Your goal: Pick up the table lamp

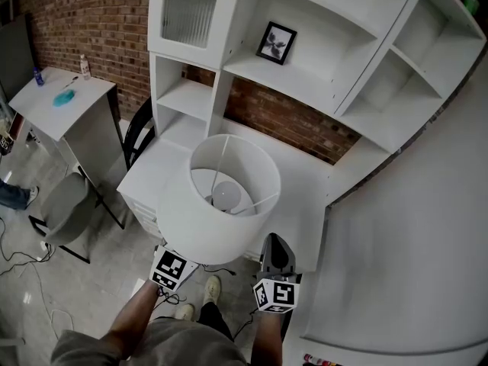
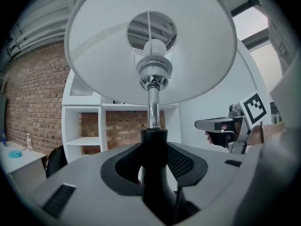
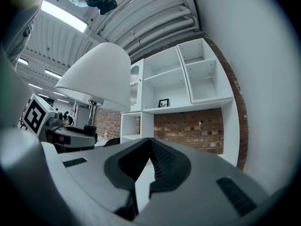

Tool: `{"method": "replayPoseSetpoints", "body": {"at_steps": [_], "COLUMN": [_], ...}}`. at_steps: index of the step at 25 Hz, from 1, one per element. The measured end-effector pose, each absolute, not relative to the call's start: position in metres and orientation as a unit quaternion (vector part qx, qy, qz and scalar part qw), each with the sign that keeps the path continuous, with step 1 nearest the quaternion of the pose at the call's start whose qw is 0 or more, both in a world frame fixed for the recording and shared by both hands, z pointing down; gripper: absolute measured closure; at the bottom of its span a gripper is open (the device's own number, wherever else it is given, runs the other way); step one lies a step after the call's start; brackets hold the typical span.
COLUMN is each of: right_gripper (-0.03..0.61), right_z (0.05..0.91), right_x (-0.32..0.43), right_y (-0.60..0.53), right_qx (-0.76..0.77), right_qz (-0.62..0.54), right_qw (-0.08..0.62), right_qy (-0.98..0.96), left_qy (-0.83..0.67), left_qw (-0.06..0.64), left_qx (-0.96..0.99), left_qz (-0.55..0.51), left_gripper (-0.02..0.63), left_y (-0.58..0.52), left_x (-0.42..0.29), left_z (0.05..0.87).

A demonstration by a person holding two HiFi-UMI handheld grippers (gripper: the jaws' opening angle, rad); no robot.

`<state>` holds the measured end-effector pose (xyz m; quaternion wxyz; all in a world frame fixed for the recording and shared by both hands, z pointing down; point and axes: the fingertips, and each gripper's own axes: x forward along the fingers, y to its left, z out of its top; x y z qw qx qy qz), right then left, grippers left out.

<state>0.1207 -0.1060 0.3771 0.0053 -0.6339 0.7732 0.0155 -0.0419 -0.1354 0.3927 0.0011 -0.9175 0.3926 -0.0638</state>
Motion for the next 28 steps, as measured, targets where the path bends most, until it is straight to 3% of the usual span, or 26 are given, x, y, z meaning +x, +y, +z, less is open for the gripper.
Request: {"method": "replayPoseSetpoints", "body": {"at_steps": [28], "right_gripper": [0.555], "right_z": [0.389], "right_x": [0.134], "right_y": [-0.106], "right_qx": [-0.640], "right_qz": [0.008], "right_qw": [-0.009], "right_qy": [0.768], "left_qy": [0.398], "left_qw": [-0.004], "left_qx": [-0.914], "left_qz": [-0.074], "left_gripper": [0.460], "left_y": [-0.141], "left_x": [-0.028], "left_z": [0.407]}}
